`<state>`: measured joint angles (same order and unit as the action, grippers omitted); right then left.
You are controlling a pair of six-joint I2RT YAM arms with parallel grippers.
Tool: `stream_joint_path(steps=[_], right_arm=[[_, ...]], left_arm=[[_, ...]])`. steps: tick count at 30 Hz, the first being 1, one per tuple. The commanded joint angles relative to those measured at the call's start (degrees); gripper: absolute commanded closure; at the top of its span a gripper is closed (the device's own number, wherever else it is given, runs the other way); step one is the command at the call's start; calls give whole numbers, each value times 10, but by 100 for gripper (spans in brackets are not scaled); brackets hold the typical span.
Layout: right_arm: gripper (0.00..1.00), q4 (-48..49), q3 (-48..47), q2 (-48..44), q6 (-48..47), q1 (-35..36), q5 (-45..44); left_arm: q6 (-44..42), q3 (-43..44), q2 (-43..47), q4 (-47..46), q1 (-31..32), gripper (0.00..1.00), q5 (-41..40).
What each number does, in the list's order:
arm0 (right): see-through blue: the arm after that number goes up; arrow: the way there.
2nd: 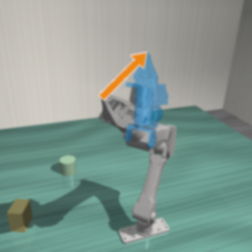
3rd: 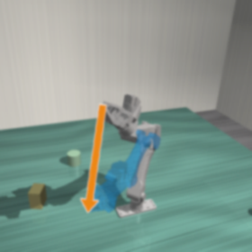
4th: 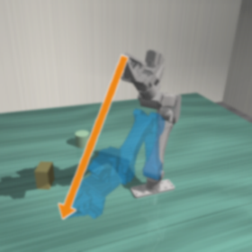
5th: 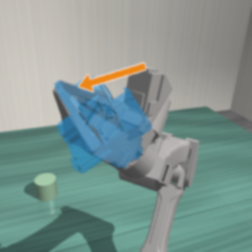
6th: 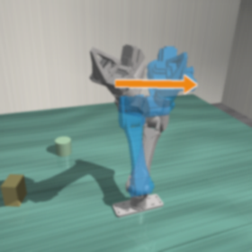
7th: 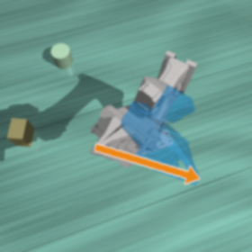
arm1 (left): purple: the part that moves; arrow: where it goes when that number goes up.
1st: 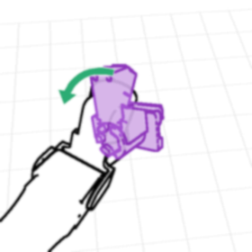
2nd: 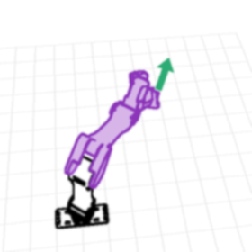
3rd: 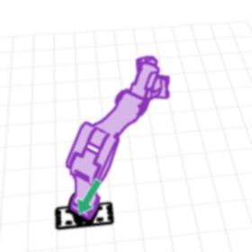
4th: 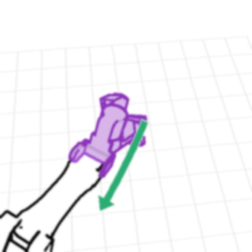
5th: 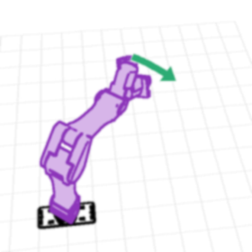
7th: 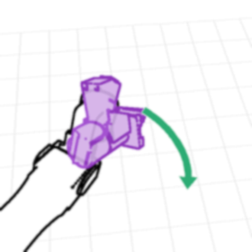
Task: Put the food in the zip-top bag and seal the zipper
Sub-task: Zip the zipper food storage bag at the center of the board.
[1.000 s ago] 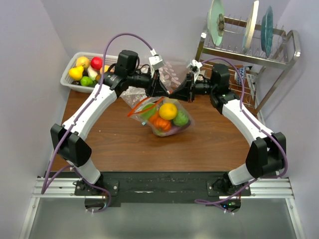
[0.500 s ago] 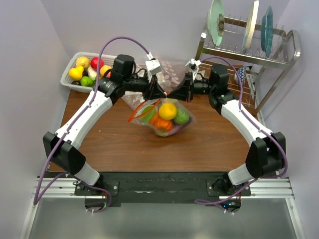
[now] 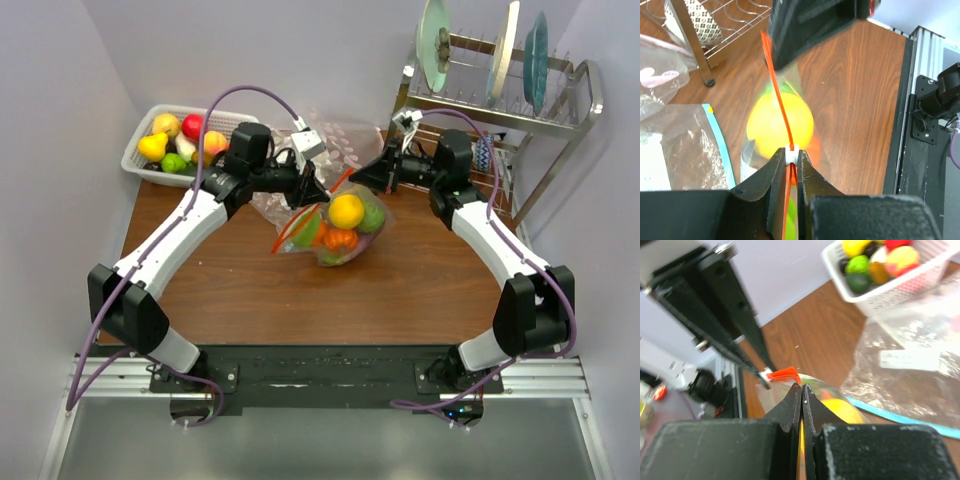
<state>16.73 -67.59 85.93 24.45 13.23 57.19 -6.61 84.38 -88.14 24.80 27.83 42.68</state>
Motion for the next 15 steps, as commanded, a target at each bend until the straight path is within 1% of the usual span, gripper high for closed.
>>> stream_joint_path(steps=[1, 2, 7, 15], right_arm=[[100, 68, 2, -22, 35, -43, -111], [100, 62, 3, -20, 34, -46, -133], [100, 51, 11, -27, 34, -57, -181], [100, -19, -3, -31, 2, -70, -254]], left_arm=[[12, -13, 16, 28, -3, 100, 3], [14, -15, 15, 28, -3, 100, 2], [17, -26, 15, 29, -3, 100, 0], [28, -49, 19, 25, -3, 100, -8]])
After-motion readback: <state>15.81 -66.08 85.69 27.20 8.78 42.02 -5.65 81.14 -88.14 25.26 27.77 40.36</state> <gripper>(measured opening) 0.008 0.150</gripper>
